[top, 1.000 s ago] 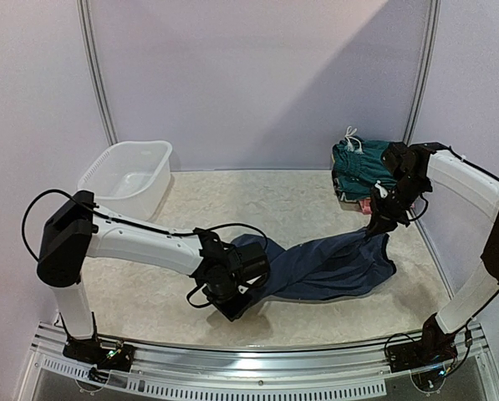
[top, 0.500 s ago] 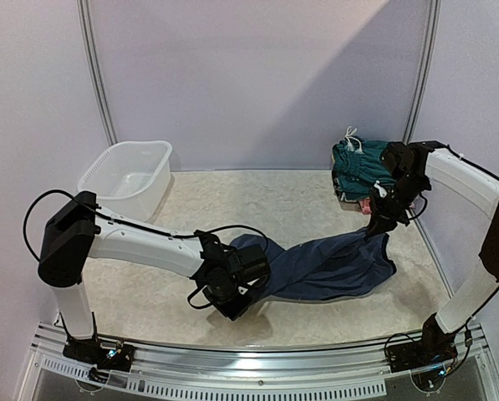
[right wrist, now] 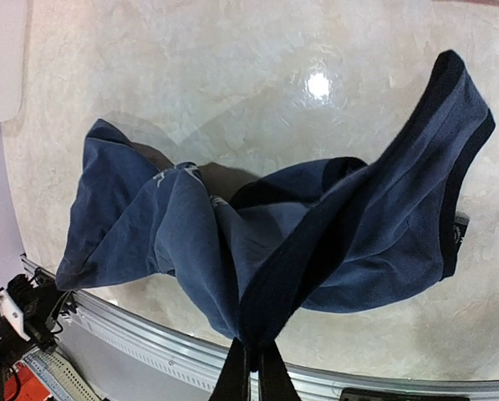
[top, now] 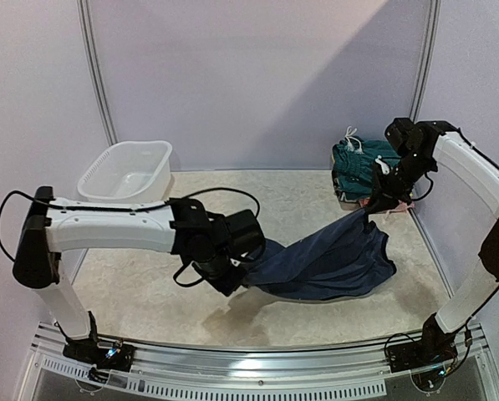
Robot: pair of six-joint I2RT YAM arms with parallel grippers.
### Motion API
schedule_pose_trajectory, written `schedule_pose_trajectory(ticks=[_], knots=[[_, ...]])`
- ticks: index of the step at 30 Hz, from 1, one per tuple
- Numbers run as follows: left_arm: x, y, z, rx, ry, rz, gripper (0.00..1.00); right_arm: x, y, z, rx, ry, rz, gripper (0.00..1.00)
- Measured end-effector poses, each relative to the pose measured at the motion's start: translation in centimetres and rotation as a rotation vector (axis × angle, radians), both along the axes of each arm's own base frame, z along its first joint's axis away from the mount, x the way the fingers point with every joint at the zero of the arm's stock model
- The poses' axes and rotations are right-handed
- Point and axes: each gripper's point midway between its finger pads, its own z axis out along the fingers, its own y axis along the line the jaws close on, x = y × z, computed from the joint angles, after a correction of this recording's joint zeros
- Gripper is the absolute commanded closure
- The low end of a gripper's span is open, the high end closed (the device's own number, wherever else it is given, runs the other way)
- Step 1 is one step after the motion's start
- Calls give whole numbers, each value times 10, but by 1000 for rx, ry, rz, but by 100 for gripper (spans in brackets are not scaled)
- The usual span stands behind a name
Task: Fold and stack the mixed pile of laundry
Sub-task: Pick up the crumpled tank top from the center of the board, then flatten out the crumpled skirt at the center of the board.
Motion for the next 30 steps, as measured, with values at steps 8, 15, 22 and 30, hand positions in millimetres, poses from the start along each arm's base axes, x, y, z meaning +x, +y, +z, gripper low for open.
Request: schedule_pose_trajectory(ticks=[8,15,22,30], knots=[[33,17,125,-152,-189,82,100,21,8,70,60,-189,18,100],[43,46,211,-240,-326,127,100,14,18,125,169,-318,21,100],[46,62,292,-382,-452,138,100,-8,29,206,342,-520,48,100],[17,93,358,-594,-495,96,100,-56,27,281,462,-765,112,100]])
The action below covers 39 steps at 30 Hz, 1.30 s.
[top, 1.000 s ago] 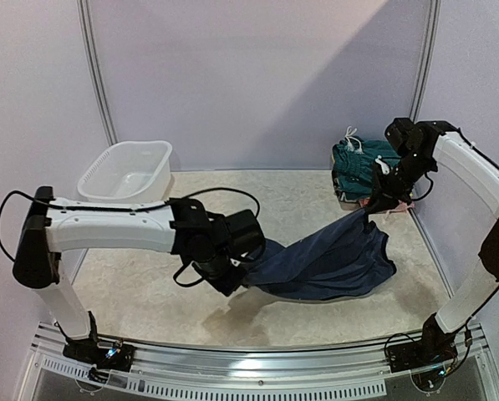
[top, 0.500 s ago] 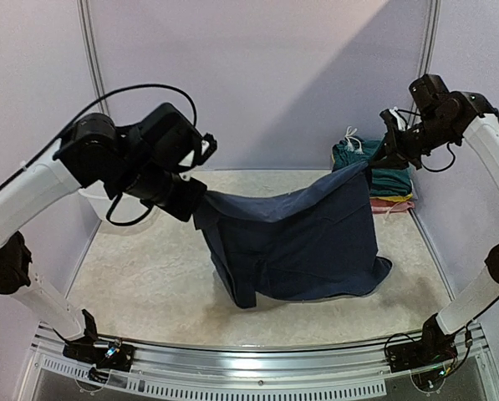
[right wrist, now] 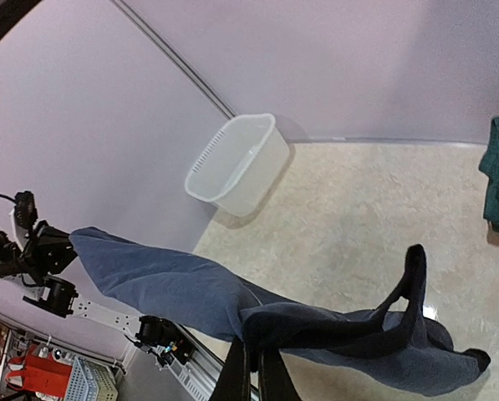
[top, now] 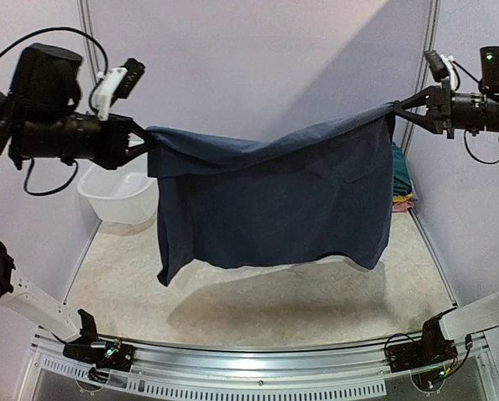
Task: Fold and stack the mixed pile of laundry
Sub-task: Flatten out the crumpled skirt at the center of the board.
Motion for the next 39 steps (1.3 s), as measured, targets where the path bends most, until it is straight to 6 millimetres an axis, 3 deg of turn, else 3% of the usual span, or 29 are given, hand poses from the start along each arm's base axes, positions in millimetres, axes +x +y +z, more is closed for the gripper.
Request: schedule_pose_trajectory(ticks=[7,10,13,16,20,22,23,24,25,26,28,30,31,33,35,37,39], knots=[[-47,42,56,-271,-51,-113,100,-66,-5,68,99,-281,79,100],[-60,54,71,-376,-66,-140,100,-93,-7,94,137,-408,118,100],[-61,57,84,-443,-76,-126,100,-108,-9,115,166,-504,136,100],[-41,52,88,-467,-63,-20,100,-100,-9,124,183,-532,118,100],[12,52,71,-500,3,258,100,-36,-7,114,168,-438,0,100],[48,55,40,-502,74,406,100,18,-1,89,136,-328,-86,100],[66,57,18,-499,122,470,93,42,1,74,118,-272,-123,100],[75,46,-3,-493,181,474,79,75,5,46,86,-182,-174,94],[103,63,-33,-493,240,583,65,101,7,20,54,-103,-215,87],[120,66,-60,-475,296,631,51,126,11,-11,19,-18,-247,79],[158,75,-136,-442,467,744,26,177,15,-88,-81,172,-315,58],[181,82,-213,-374,632,833,15,216,17,-178,-194,367,-360,43],[186,85,-247,-331,703,868,13,226,17,-223,-250,456,-373,35],[183,85,-291,-264,796,890,13,224,12,-298,-348,611,-383,22],[170,83,-310,-230,848,880,14,205,5,-339,-414,718,-381,17],[162,81,-309,-234,844,857,16,191,0,-347,-444,750,-374,16],[156,80,-302,-252,815,827,18,188,-1,-335,-442,717,-370,16]])
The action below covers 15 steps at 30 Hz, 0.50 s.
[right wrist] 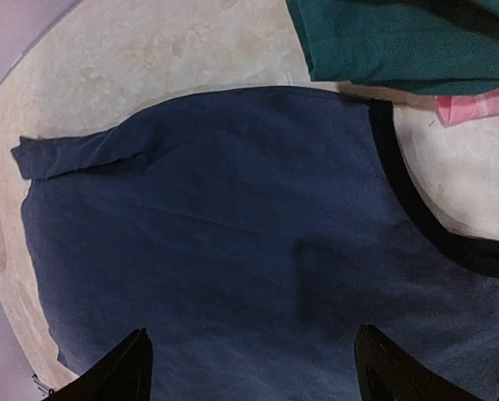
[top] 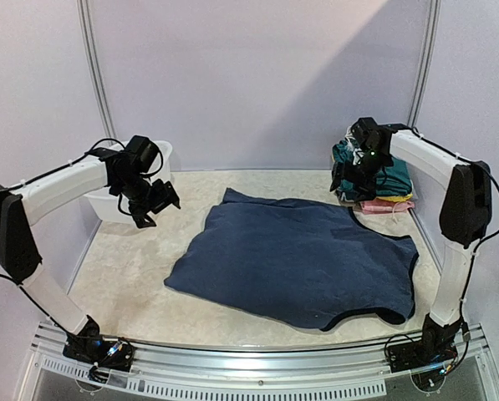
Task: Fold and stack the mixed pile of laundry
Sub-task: Flatten out the crumpled skirt at the center of the board.
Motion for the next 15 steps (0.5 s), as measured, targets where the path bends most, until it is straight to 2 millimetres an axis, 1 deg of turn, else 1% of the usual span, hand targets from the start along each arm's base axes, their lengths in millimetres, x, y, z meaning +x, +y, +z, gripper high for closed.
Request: schedule_pose_trajectory(ticks=[2,4,6,7,9,11,13,15], knots=[[-5,-4,6,-3,-32,-28,20,-4,-2,16,1,-46,12,17],[-8,-13,7,1,-56,-74,23,-13,-5,29,4,-85,28,19],[-12,-26,2,12,-63,-130,25,-22,-7,33,4,-106,43,21],[-14,-32,-3,22,-59,-161,26,-29,-8,32,2,-106,52,22],[-20,-45,-15,42,-45,-222,27,-40,-9,24,-4,-95,70,23],[-26,-54,-26,69,-26,-270,28,-52,-10,11,-16,-69,86,24],[-32,-58,-36,92,-9,-303,29,-63,-12,-5,-26,-38,96,25],[-37,-56,-44,117,6,-316,30,-73,-16,-22,-39,3,100,26]])
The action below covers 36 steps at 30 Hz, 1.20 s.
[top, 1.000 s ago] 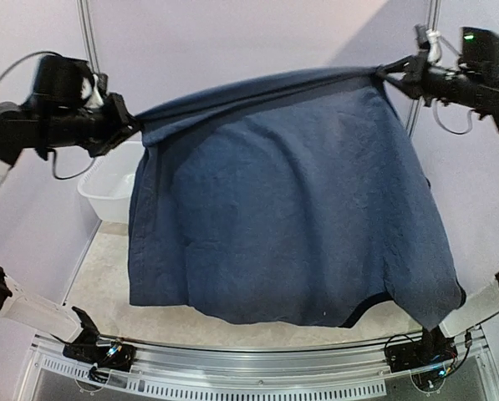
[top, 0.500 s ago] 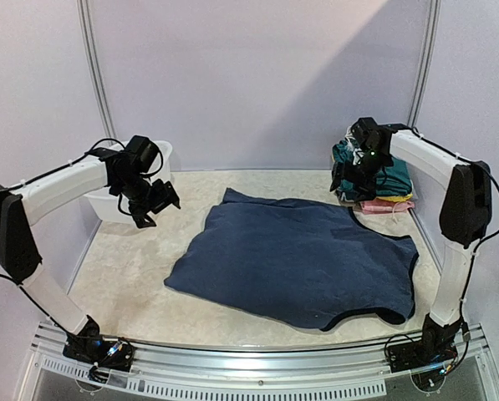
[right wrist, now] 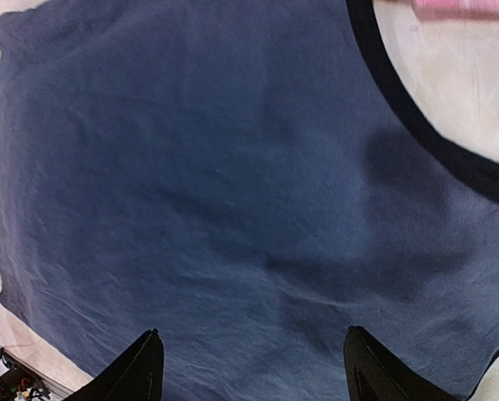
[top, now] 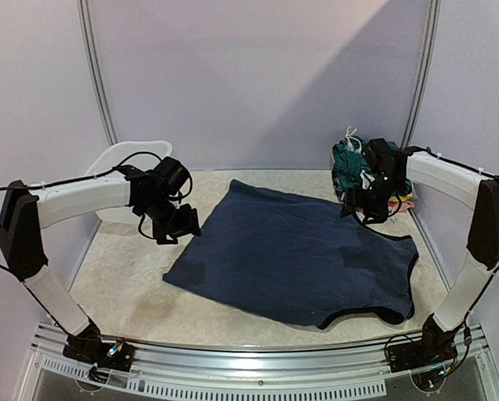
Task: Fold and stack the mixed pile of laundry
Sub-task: Flatten out the crumpled skirt at the center of the board, then move the flattened tank top to the center of the board.
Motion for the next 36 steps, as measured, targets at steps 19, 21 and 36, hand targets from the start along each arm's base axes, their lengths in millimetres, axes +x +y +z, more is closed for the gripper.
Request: schedule_pose_trajectory(ticks=[19,21,36], knots=[[-37,4,-76,27,122,-77,40,54,19,-67,-23,64,27,34],[-41,5,-80,29,132,-79,41,65,22,-73,-25,63,26,35],[-66,18,-94,-15,110,-23,44,108,47,-109,-27,106,66,37]])
